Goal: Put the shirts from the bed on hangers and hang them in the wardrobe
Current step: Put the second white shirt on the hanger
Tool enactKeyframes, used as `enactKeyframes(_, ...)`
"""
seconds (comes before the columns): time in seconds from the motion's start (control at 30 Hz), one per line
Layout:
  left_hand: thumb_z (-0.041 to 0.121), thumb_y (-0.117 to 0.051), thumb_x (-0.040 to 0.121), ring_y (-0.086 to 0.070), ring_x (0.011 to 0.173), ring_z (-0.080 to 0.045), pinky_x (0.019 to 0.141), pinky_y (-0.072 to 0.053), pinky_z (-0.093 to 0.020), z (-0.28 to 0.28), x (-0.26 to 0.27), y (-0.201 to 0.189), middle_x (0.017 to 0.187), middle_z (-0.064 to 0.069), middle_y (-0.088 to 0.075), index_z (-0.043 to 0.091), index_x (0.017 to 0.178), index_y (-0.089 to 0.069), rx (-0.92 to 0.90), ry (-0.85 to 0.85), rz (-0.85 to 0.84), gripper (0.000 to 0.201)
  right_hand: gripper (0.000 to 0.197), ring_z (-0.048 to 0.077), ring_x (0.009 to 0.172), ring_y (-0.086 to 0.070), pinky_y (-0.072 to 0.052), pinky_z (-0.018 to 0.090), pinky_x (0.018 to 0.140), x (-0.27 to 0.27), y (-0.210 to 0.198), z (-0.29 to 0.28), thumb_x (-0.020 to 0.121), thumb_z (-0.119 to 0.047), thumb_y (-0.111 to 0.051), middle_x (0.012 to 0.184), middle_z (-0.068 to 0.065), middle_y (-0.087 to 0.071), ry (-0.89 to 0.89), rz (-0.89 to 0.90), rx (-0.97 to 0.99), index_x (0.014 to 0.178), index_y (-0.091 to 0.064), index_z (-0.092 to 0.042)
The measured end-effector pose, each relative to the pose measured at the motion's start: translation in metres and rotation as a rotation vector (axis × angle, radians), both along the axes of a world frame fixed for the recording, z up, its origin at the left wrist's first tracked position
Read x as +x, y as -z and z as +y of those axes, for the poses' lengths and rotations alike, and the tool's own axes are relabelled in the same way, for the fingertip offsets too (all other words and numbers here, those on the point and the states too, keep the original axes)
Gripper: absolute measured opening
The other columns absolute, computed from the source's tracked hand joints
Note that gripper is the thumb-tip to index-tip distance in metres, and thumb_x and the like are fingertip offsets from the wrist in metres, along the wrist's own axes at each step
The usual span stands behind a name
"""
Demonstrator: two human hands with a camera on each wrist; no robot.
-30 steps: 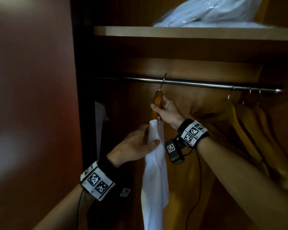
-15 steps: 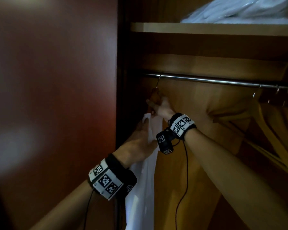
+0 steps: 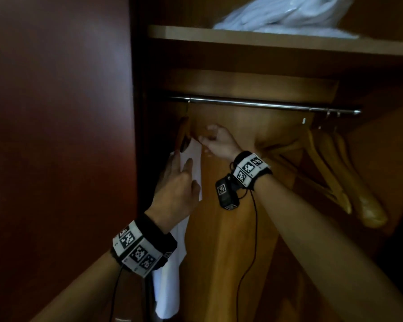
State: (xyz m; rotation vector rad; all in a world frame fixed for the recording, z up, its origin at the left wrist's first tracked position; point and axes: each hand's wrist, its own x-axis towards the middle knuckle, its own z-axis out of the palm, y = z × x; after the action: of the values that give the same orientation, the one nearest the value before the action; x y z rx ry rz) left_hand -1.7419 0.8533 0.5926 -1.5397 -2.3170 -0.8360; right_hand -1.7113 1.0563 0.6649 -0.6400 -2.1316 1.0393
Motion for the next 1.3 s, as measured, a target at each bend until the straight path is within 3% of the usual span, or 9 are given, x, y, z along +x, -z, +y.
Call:
enactKeyframes(0.17, 0.016, -0.058, 0.099, -0.061, 0.114, -0.033, 0.091, -0.054, -0.043, 0.026, 0.061, -0.005, 0.144, -0.014, -0.053, 0.007, 0.133, -0.060, 0.277, 0.273, 0.056, 0.036, 0.032, 0.014, 0.092, -0.066, -0.050, 0.019, 0.078, 0.096, 0.000, 0.011, 0.099, -0.026, -0.070, 0.106, 0.001, -0.068, 0.389, -0.059, 0.322, 0.129, -0.063, -0.016)
enactKeyframes(0.33, 0.015, -0.051, 0.103, -0.053, 0.063, -0.003, 0.053, -0.039, -0.022, 0.074, 0.109, 0.013, 0.077, 0.014, -0.053, 0.018, 0.107, -0.062, 0.291, 0.536, -0.186, 0.013, 0.043, 0.035, 0.140, -0.044, -0.049, 0.043, 0.107, 0.202, 0.000, 0.001, 0.100, -0.026, -0.066, 0.150, 0.016, -0.047, 0.765, -0.262, 0.500, 0.140, -0.054, -0.015)
enactKeyframes(0.43, 0.016, -0.051, 0.104, -0.060, 0.065, -0.009, 0.058, -0.052, -0.033, 0.112, 0.130, 0.033, 0.077, 0.009, -0.062, 0.021, 0.103, -0.062, 0.233, 0.607, -0.323, 0.012, 0.060, 0.040, 0.150, -0.029, -0.044, 0.050, 0.113, 0.239, 0.016, 0.004, 0.102, -0.025, -0.063, 0.162, 0.018, -0.034, 0.808, -0.423, 0.452, 0.156, -0.038, -0.014)
enactKeyframes(0.67, 0.028, -0.042, 0.109, -0.068, 0.084, -0.016, 0.070, -0.057, -0.029, 0.183, 0.156, 0.060, 0.100, -0.002, -0.069, 0.013, 0.140, -0.048, 0.026, 0.607, -0.845, 0.035, 0.059, 0.033, 0.110, -0.067, -0.062, 0.043, 0.087, 0.271, 0.036, 0.022, 0.106, -0.026, -0.060, 0.135, 0.017, -0.060, 0.640, -0.460, 0.324, 0.158, -0.034, -0.015)
enactKeyframes(0.8, 0.037, -0.036, 0.111, -0.067, 0.089, -0.016, 0.058, -0.049, -0.017, 0.204, 0.165, 0.059, 0.108, 0.003, -0.064, 0.019, 0.141, -0.047, 0.068, 0.560, -0.822, 0.036, 0.060, 0.030, 0.116, -0.065, -0.057, 0.037, 0.091, 0.272, 0.043, 0.035, 0.106, -0.024, -0.060, 0.135, 0.012, -0.062, 0.570, -0.390, 0.231, 0.159, -0.033, -0.014)
enactKeyframes(1.0, 0.042, -0.030, 0.112, -0.071, 0.087, -0.028, 0.066, -0.056, -0.035, 0.225, 0.174, 0.058, 0.106, -0.010, -0.071, 0.019, 0.139, -0.044, 0.134, 0.509, -0.796, 0.038, 0.046, 0.030, 0.117, -0.065, -0.054, 0.034, 0.080, 0.264, 0.061, 0.047, 0.109, -0.022, -0.052, 0.130, 0.015, -0.064, 0.502, -0.222, 0.037, 0.151, -0.044, -0.008)
enactKeyframes(1.1, 0.041, -0.029, 0.113, -0.070, 0.085, -0.022, 0.056, -0.052, -0.024, 0.223, 0.177, 0.060, 0.109, -0.008, -0.070, 0.019, 0.137, -0.043, 0.163, 0.506, -0.824, 0.036, 0.050, 0.033, 0.128, -0.059, -0.054, 0.044, 0.101, 0.256, 0.065, 0.047, 0.110, -0.029, -0.046, 0.145, 0.016, -0.058, 0.498, -0.106, -0.085, 0.155, -0.042, -0.007)
enactKeyframes(1.17, 0.037, -0.028, 0.113, -0.066, 0.084, -0.020, 0.050, -0.048, -0.016, 0.222, 0.175, 0.062, 0.114, -0.010, -0.068, 0.020, 0.134, -0.040, 0.191, 0.516, -0.851, 0.029, 0.045, 0.036, 0.129, -0.059, -0.050, 0.046, 0.106, 0.252, 0.064, 0.050, 0.108, -0.030, -0.049, 0.137, 0.013, -0.061, 0.518, -0.034, -0.133, 0.147, -0.050, -0.006)
enactKeyframes(1.3, 0.037, -0.027, 0.113, -0.064, 0.084, -0.020, 0.046, -0.045, -0.014, 0.226, 0.165, 0.063, 0.117, -0.013, -0.066, 0.015, 0.137, -0.038, 0.214, 0.519, -0.856, 0.034, 0.027, 0.033, 0.099, -0.069, -0.059, 0.043, 0.084, 0.249, 0.065, 0.063, 0.107, -0.034, -0.054, 0.101, 0.012, -0.071, 0.535, -0.003, -0.108, 0.106, -0.066, -0.010)
